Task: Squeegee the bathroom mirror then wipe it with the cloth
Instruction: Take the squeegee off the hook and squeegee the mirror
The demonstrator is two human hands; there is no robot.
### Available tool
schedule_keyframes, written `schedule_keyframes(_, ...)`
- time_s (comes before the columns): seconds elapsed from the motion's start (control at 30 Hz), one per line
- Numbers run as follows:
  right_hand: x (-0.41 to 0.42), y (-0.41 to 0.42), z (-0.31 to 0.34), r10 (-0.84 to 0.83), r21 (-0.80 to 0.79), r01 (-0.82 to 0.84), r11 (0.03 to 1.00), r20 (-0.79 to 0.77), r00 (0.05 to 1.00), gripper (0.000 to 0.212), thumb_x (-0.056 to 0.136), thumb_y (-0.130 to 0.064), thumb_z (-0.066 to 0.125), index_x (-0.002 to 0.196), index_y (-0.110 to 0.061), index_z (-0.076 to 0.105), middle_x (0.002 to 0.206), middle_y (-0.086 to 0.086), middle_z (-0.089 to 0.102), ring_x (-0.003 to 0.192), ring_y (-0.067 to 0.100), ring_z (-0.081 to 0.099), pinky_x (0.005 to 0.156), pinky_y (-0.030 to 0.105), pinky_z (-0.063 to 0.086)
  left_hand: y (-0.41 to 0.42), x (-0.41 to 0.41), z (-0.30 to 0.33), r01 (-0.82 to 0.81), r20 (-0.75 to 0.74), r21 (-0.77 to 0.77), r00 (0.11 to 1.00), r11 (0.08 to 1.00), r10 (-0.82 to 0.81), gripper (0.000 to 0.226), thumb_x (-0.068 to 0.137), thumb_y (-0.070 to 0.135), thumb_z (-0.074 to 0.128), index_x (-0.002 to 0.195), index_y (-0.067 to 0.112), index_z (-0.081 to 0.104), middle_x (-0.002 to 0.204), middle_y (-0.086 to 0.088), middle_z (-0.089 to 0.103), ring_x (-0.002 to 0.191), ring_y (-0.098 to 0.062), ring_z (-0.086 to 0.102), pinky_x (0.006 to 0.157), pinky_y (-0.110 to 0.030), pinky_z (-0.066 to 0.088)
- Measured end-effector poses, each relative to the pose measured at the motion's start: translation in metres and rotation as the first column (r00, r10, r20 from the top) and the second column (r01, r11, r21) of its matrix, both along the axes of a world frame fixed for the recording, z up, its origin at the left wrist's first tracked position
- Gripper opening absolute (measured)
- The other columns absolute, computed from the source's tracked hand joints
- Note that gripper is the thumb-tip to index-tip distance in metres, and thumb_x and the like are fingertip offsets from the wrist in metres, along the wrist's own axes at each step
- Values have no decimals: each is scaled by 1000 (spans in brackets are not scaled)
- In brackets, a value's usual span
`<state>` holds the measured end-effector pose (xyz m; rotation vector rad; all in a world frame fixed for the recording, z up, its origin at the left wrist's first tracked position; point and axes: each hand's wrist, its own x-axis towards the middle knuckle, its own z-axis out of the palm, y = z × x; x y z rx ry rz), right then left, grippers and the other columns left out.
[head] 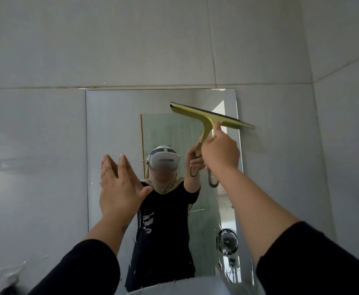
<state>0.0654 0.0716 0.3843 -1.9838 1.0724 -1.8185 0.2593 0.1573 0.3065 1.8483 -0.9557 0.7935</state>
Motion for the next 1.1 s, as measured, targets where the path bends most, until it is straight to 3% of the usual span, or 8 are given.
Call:
schedule_keyframes(0.1,21,12,-11,44,38,-47,998,78,996,54,99,-18,37,150,-26,23,77,-2,55,78,26,67,75,40,59,6,-1,2,36,3,3,999,999,-36,104,72,49,74,148,26,7,159,-4,-11,146,-24,-4,113,-48,28)
schedule_keyframes(0.27,58,29,-26,152,39,-160,986,159,976,52,101,-21,35,151,-25,19,76,4,65,70,21,68,68,35,60,24,8,-16,-45,97,-16,994,999,46,100,77,50,69,149,16,10,159,-10,-2,146,-25,0,118,-43,17)
schedule_keyframes(0.37,79,48,-32,154,-9,-154,988,39,987,53,102,-22,35,151,-25,16,78,6,65,70,16,63,61,24,51,28,11,-31,-65,53,43,997,997,62,105,77,53,67,150,16,1,159,-9,-10,147,-26,-3,118,-43,16)
schedule_keyframes(0.43,93,62,-36,154,-53,-156,986,-34,987,54,101,-20,34,151,-25,16,75,5,61,68,15,59,60,27,51,28,13,-36,-53,11,61,999,997,52,108,77,53,67,150,16,-4,159,-8,-13,147,-24,-6,119,-43,15)
schedule_keyframes(0.53,114,80,-41,155,-117,-174,978,-154,976,55,101,-17,36,151,-25,16,84,9,61,86,24,62,75,38,55,24,17,-43,-60,-7,86,998,994,61,111,78,57,64,149,14,-10,158,-9,-19,146,-23,-12,120,-40,11)
schedule_keyframes(0.63,123,84,-45,135,-166,-182,969,-261,956,56,101,-18,36,152,-25,16,75,5,48,90,27,61,81,40,54,22,17,-45,-78,-1,84,997,993,78,110,80,56,60,148,11,-14,157,-9,-20,146,-22,-16,120,-42,9)
schedule_keyframes(0.83,107,65,-44,-65,-341,-110,934,-464,884,57,100,-13,36,151,-33,17,69,1,49,60,16,49,47,27,34,28,9,-42,-141,-60,29,988,990,142,124,75,60,64,143,10,-26,157,-8,-22,145,-22,-19,118,-51,3)
schedule_keyframes(1.1,60,46,-36,-296,-464,-4,886,-571,766,55,101,-22,32,146,-50,16,92,5,53,67,21,42,56,31,33,30,9,-37,-128,-38,75,991,989,131,123,75,55,66,144,12,-26,156,-8,-25,144,-23,-21,117,-54,2)
